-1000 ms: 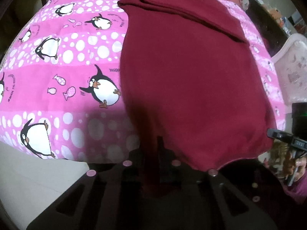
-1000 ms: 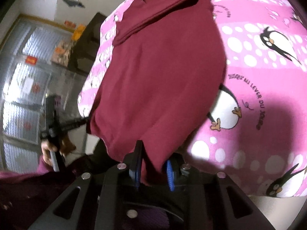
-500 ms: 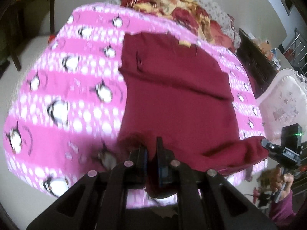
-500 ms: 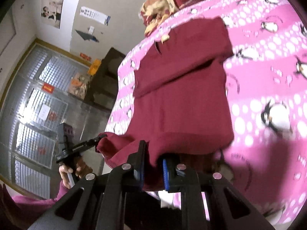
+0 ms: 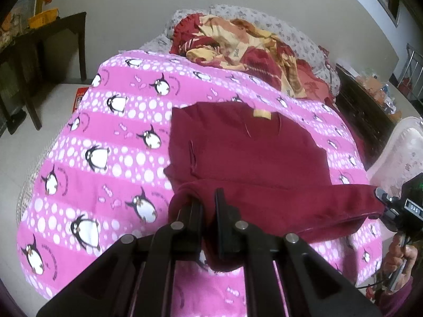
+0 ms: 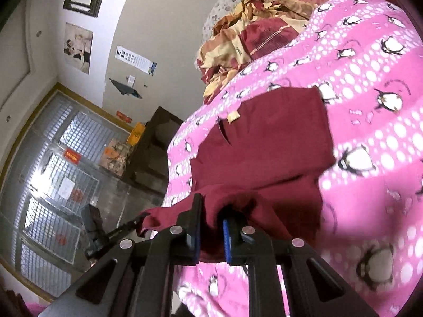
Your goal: Fold small clothes
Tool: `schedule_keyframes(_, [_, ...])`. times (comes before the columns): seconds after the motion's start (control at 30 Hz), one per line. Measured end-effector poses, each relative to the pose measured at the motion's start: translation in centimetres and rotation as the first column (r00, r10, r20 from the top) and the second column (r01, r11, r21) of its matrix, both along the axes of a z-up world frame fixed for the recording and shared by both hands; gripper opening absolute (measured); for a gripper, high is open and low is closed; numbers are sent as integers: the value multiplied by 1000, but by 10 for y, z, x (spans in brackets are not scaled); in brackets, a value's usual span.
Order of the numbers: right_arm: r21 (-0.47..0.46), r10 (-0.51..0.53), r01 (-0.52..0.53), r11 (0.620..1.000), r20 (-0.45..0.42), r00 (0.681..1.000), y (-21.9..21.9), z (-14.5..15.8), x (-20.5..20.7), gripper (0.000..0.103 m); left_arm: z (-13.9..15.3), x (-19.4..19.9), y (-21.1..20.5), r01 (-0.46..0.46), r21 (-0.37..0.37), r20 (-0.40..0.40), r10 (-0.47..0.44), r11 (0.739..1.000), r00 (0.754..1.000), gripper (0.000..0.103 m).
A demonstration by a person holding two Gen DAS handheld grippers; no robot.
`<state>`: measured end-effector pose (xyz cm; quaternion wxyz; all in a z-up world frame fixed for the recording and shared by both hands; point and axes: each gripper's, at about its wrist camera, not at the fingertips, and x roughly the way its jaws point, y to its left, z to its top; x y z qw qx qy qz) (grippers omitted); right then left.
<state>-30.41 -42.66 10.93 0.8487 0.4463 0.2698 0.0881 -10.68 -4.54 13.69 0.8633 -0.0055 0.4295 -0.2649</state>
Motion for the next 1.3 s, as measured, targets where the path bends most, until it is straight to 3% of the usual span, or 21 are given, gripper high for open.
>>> schedule_keyframes(0.63, [-43,-26,24,999,-43,999,-36,4,76,14,-1,60,-48,-14,73,43,11,997,999,8])
schedule_keyframes(1.1, [-56,-35,30,998,-102,994,-61,-11,138,14,-21,123,-86,-27,141,21,25,990,999,8])
schedule_keyframes(1.3, [-41,-40,34,999,-165,985,-72,-31,162,14,-42,147,-98,-27,167,-37,34,986,999,8])
